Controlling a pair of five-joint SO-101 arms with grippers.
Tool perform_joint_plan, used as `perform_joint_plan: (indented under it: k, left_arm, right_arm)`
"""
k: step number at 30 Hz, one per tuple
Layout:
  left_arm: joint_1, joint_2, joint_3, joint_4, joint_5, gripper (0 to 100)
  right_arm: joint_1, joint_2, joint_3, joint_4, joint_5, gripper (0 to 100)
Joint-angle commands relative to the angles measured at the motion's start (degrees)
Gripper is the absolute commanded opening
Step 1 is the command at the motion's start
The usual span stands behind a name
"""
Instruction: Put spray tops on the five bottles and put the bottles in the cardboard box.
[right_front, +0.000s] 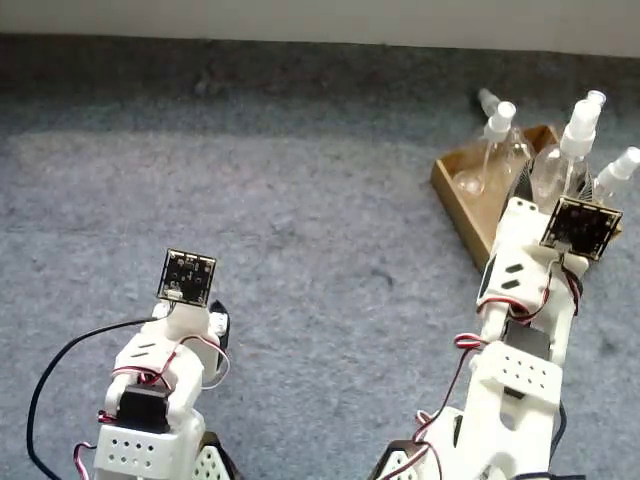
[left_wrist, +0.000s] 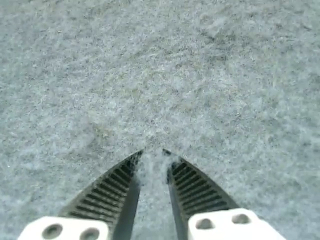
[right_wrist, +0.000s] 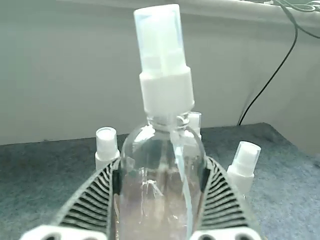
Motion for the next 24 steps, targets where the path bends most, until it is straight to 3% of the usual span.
perform_joint_plan:
  k: [1, 17, 24]
  left_arm:
    - [1.2, -0.6, 0.5, 0.0, -0.5, 1]
    - [1.2, -0.5, 1.5, -2.1, -0.5, 1]
    - [1.2, -0.5, 1.5, -2.2, -0.5, 1]
  right_arm:
    - [1.8, 8.0, -0.8, -8.8, -1.1, 2.4]
    - [2.5, 39.3, -1.2, -35.9, -0.5, 2.4]
    - [2.8, 50.1, -6.6, -38.5, 3.4, 2.4]
